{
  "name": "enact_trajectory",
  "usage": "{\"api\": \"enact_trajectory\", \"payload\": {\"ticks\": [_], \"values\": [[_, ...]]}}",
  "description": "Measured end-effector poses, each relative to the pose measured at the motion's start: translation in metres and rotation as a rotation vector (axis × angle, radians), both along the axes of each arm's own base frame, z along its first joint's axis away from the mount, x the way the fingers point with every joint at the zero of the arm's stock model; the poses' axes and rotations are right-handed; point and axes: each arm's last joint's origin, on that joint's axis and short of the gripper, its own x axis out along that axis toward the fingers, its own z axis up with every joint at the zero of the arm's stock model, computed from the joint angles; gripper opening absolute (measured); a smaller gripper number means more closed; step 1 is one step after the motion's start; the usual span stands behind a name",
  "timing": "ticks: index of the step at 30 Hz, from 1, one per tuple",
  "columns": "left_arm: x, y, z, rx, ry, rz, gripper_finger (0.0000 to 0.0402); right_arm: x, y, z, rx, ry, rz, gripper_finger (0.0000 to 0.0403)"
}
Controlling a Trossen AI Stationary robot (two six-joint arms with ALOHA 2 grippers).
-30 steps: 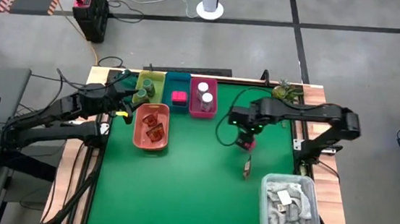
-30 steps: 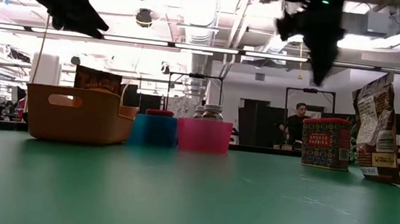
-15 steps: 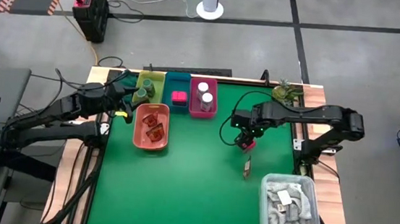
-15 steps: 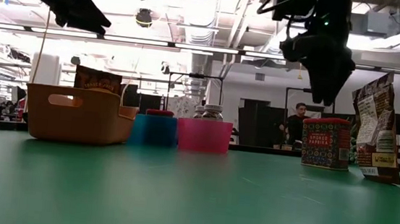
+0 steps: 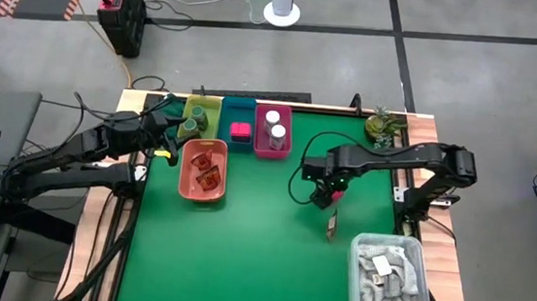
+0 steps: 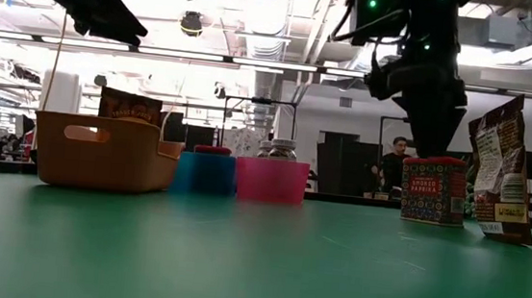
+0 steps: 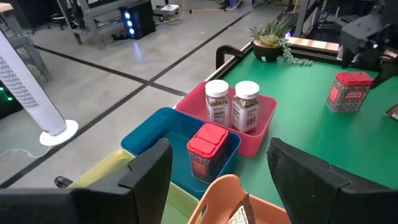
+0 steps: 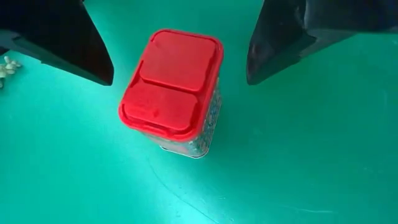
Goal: Sort spices by type
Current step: Put the red seasoning can into the blue bin
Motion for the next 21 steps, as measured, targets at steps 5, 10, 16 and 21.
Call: {"api": "enact_trajectory", "payload": {"ticks": [5,10,16,21], "values": [[0.0,0.0,0.0,-0.002,0.0,0.001,0.0251,0.0,-0.001,-0.007,0.002,0.03,-0.004,0.0387],[0.0,0.0,0.0,-0.003,0.001,0.001,0.0251,-0.004,-0.001,-0.019,0.025,0.041,-0.002,0.0382],[0.0,0.0,0.0,-0.003,0.0,0.001,0.0251,-0.004,-0.004,-0.022,0.031,0.033,0.02,0.0337],[0.0,0.0,0.0,-0.003,-0.001,0.001,0.0251,-0.005,-0.011,-0.022,0.034,0.032,0.012,0.0264]]}}
